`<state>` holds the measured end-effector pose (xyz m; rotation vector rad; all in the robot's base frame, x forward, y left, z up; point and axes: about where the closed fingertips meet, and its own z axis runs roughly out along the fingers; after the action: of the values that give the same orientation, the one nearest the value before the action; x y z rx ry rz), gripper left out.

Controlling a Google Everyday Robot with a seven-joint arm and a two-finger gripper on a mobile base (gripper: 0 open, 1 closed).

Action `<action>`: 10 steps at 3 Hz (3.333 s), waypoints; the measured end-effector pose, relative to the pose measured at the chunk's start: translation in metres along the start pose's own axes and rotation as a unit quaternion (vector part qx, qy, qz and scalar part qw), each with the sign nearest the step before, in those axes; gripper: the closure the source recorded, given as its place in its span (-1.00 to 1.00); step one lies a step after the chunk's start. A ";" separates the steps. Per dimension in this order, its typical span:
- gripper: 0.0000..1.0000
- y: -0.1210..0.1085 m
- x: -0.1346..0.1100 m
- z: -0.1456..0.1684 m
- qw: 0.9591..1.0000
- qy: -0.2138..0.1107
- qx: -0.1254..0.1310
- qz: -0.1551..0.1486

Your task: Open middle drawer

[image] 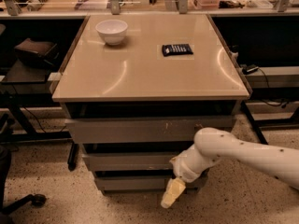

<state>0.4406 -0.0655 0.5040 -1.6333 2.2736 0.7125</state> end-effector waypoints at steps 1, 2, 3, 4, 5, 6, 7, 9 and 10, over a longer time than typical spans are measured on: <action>-1.00 -0.018 0.023 -0.018 1.000 -0.020 0.007 -0.004; -1.00 -0.019 0.023 -0.019 1.000 -0.019 0.009 -0.005; -1.00 -0.026 0.027 -0.012 0.999 -0.032 0.043 0.002; -1.00 -0.030 0.066 0.003 0.994 -0.014 0.104 0.033; -1.00 -0.040 0.061 0.005 0.989 -0.030 0.133 0.050; -1.00 -0.041 0.061 0.005 0.989 -0.031 0.133 0.051; -1.00 -0.069 0.055 -0.009 0.987 -0.037 0.158 0.022; -1.00 -0.097 0.034 -0.048 0.972 -0.055 0.221 -0.064; -1.00 -0.101 0.036 -0.044 0.969 -0.042 0.235 -0.066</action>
Offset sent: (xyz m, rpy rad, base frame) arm 0.0081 -0.0321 -0.0022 0.0362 -0.0136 -0.0121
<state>0.5266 -0.1428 0.5003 -1.4722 2.0457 0.1822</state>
